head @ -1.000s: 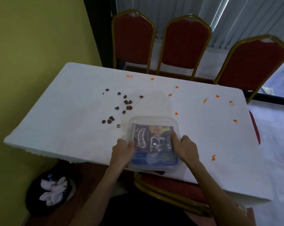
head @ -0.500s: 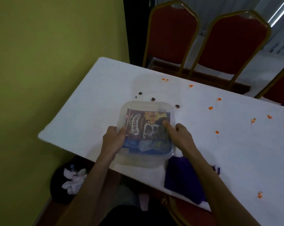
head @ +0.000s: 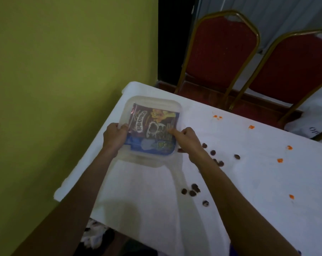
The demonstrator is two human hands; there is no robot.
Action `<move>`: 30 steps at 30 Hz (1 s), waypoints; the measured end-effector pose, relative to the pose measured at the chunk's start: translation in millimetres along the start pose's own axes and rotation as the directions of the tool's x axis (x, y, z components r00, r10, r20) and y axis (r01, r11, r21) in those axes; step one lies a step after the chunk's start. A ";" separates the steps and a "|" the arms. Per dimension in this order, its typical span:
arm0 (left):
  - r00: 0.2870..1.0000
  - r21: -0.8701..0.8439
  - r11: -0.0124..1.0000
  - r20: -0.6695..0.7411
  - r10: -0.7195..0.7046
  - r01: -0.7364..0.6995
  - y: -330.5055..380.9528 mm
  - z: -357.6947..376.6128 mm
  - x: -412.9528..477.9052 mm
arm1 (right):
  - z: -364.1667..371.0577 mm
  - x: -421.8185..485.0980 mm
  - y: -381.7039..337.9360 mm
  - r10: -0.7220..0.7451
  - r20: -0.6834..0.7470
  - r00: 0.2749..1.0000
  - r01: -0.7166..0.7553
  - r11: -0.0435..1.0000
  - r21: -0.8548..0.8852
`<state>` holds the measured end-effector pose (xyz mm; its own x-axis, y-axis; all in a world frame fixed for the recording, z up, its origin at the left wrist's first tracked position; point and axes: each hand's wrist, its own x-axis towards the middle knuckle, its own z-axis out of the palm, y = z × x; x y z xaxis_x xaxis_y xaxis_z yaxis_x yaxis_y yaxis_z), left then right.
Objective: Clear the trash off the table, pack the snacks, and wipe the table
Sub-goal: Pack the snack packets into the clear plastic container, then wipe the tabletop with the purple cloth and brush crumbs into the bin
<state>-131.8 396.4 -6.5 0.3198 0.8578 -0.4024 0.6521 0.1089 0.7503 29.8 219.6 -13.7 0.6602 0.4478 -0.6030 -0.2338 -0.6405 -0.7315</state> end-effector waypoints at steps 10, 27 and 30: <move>0.998 0.005 0.999 0.045 0.038 -0.039 38.4 -10.7 120.7 | 47.4 87.8 -65.5 0.058 -0.018 0.998 -0.058 0.998 0.004; 0.999 -0.231 0.973 -0.051 0.001 -0.013 35.9 -8.0 121.6 | 53.7 86.8 -87.9 0.019 -0.026 0.999 -0.023 0.981 -0.190; 0.989 -0.274 0.962 -0.134 -0.054 0.015 8.6 1.9 80.3 | 55.1 50.0 -78.1 -0.035 -0.100 0.994 0.006 0.960 -0.281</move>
<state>-99.2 465.3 -33.4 0.1887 0.9104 -0.3683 0.4440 0.2554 0.8589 41.8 326.4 -4.2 0.7360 0.4055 -0.5421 -0.0197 -0.7876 -0.6159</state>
